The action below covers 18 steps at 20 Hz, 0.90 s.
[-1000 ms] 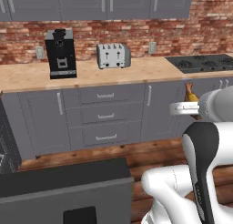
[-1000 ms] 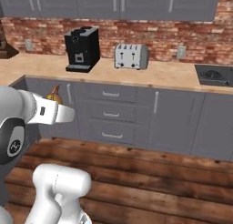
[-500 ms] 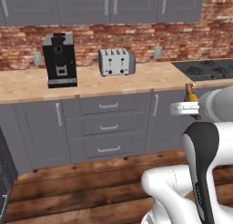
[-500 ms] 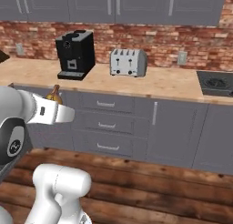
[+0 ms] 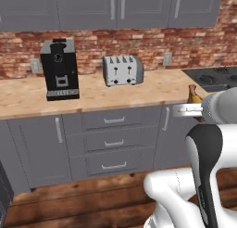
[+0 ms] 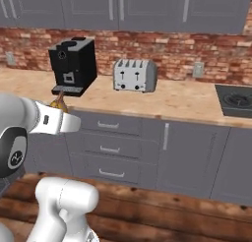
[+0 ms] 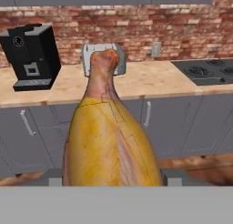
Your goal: Transport the chicken drumstick from the fridge to the microwave and turn on the microwave.
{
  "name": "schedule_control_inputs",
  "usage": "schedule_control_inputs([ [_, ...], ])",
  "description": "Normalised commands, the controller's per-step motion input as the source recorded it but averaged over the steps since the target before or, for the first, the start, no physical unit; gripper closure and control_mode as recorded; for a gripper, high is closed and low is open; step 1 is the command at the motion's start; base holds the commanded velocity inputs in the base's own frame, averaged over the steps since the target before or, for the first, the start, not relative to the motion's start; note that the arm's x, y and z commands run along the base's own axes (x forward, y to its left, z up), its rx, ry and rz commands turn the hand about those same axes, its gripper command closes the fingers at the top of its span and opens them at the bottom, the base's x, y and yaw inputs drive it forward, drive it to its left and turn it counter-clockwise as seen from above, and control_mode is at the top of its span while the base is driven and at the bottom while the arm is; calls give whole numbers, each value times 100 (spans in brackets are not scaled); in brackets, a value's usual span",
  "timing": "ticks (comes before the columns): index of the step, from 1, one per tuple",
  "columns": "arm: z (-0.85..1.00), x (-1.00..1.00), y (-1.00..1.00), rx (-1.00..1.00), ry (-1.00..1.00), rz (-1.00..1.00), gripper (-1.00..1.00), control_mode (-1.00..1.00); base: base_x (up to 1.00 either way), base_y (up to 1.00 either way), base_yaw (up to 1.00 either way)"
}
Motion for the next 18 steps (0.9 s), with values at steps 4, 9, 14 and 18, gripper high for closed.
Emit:
schedule_control_inputs([
  [4, 0, 0, 0, 0, 0, 0, 100, 100, 51, 0, 1],
  [9, 0, 0, 0, 0, 0, 0, 100, 100, 46, 0, 8],
  [14, 0, 0, 0, 0, 0, 0, 100, 100, 35, 6, 22],
  [18, 0, 0, 0, 0, 0, 0, 100, 100, 37, 14, 39],
])
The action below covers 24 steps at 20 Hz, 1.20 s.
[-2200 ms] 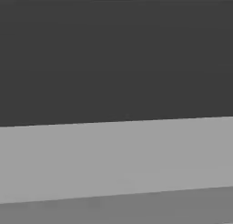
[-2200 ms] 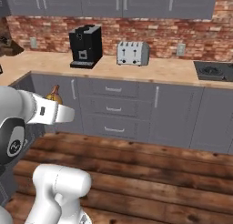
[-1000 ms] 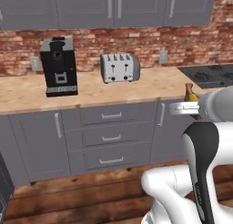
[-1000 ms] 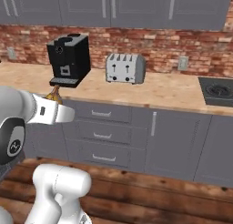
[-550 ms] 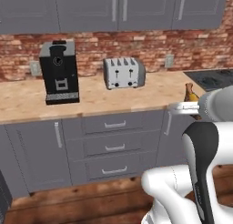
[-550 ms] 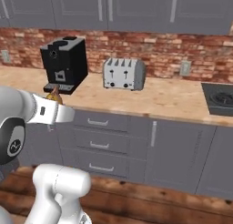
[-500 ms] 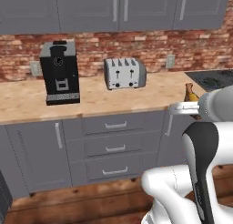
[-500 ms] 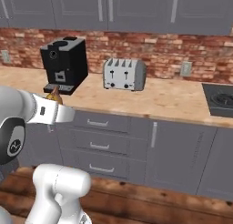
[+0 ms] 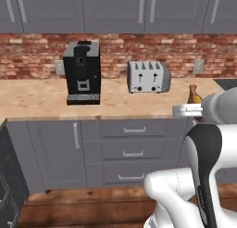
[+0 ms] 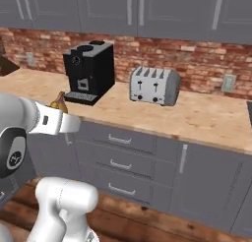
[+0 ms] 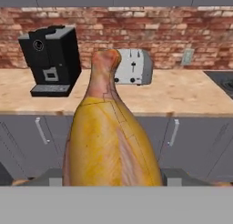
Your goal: Transport the chicken drumstick from the fridge to the microwave and turn on the microwave.
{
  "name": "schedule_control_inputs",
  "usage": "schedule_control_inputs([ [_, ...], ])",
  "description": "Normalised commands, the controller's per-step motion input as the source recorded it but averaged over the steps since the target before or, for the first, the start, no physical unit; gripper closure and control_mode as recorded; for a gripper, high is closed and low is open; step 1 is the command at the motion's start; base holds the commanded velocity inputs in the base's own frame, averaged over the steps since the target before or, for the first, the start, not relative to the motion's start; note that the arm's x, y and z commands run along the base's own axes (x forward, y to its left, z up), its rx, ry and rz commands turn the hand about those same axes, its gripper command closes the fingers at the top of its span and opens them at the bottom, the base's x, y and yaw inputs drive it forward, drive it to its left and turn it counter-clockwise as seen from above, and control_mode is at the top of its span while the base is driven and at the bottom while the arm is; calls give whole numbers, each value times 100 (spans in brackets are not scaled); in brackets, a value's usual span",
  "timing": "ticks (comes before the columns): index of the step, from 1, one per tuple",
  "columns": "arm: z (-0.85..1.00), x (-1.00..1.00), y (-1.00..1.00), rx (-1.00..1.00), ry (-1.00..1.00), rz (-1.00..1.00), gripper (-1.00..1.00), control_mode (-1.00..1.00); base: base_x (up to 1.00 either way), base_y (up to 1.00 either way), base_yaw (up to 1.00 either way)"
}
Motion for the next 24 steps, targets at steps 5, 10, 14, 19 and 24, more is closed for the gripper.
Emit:
schedule_control_inputs([
  [5, 0, 0, 0, 0, 0, 0, 100, 100, 26, 22, 53],
  [10, 0, 0, 0, 0, 0, 0, 100, 100, 10, 21, 67],
  [14, 0, 0, 0, 0, 0, 0, 100, 100, 0, 31, 77],
  [19, 0, 0, 0, 0, 0, 0, 100, 100, -1, 30, 92],
  [24, 0, 0, 0, 0, 0, 0, 100, 100, -2, 7, 96],
])
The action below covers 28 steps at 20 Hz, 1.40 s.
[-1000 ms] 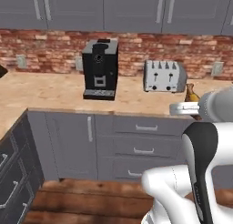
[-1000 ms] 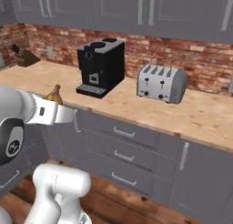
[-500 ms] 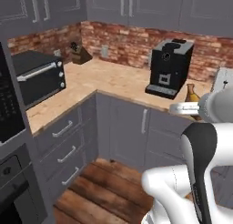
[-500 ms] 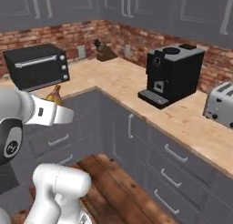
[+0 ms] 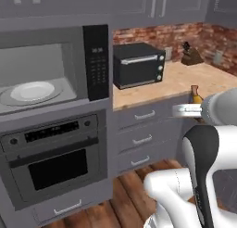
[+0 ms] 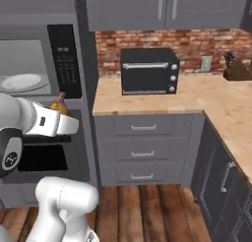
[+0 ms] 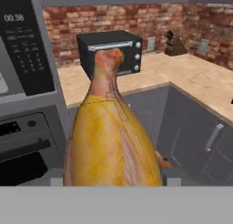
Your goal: Transport the chicken drumstick from the fridge to the microwave and turn on the microwave.
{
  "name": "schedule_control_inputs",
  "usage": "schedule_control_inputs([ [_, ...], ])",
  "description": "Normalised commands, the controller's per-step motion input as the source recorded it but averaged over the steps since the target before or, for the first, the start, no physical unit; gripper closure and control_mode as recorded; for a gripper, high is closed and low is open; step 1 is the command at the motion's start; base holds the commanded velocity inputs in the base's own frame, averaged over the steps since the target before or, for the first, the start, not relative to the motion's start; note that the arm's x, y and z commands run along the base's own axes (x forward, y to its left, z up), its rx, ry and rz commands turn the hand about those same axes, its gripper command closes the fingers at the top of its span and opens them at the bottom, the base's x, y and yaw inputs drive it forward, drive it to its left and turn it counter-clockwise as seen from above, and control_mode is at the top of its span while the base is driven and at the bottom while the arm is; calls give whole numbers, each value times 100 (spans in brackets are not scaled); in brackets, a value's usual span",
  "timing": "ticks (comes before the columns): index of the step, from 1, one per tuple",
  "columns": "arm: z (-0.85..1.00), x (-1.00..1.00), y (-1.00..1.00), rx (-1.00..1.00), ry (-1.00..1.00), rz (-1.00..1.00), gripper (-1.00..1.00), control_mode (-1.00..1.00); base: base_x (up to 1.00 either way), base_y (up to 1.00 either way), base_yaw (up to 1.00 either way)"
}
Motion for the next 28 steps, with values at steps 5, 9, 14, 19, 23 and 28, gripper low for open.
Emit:
schedule_control_inputs([
  [5, 0, 0, 0, 0, 0, 0, 100, 100, 8, 0, 89],
  [9, 0, 0, 0, 0, 0, 0, 100, 100, 27, 0, 57],
  [14, 0, 0, 0, 0, 0, 0, 100, 100, 0, 0, 12],
  [19, 0, 0, 0, 0, 0, 0, 100, 100, 25, 5, 0],
  [23, 0, 0, 0, 0, 0, 0, 100, 100, 31, 28, -4],
  [28, 0, 0, 0, 0, 0, 0, 100, 100, 30, 45, -1],
])
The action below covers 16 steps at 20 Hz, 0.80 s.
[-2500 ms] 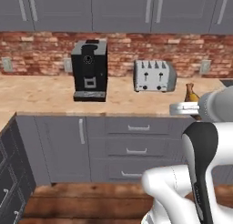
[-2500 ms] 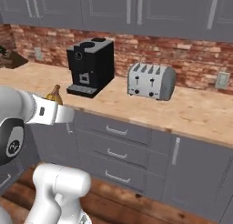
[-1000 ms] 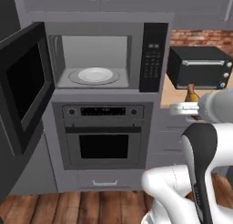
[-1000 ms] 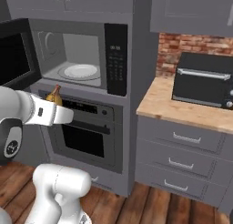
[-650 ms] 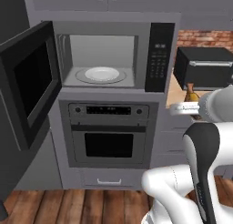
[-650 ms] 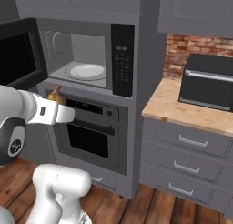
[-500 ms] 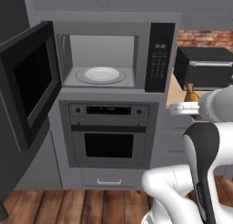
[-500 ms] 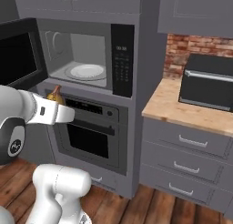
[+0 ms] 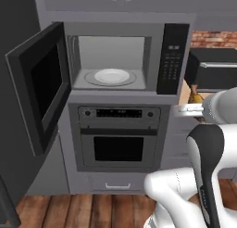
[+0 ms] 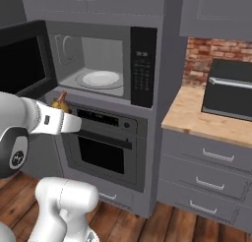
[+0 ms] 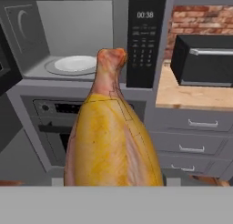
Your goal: Transport the chicken drumstick from the fridge to the microwave and turn on the microwave.
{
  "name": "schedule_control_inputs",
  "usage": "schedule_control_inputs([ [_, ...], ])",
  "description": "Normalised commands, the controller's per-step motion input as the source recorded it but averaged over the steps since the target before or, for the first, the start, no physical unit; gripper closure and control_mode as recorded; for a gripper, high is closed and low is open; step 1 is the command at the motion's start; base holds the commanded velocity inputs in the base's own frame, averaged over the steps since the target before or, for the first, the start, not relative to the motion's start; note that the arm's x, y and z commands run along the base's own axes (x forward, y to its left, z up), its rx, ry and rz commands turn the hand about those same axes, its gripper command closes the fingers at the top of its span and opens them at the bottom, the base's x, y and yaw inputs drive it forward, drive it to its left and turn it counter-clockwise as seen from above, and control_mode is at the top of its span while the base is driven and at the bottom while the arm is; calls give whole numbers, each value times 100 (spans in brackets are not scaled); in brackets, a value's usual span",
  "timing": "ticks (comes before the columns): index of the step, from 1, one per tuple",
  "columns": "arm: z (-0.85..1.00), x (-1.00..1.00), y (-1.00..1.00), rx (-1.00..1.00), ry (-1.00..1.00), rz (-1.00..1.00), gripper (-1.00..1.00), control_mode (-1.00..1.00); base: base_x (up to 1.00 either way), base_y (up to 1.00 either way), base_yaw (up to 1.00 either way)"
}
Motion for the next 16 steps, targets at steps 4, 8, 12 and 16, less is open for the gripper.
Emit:
schedule_control_inputs([
  [4, 0, 0, 0, 0, 0, 0, 100, 100, 30, 54, 0],
  [8, 0, 0, 0, 0, 0, 0, 100, 100, 32, 46, 0],
  [12, 0, 0, 0, 0, 0, 0, 100, 100, 28, 23, 0],
  [16, 0, 0, 0, 0, 0, 0, 100, 100, 19, 21, 0],
])
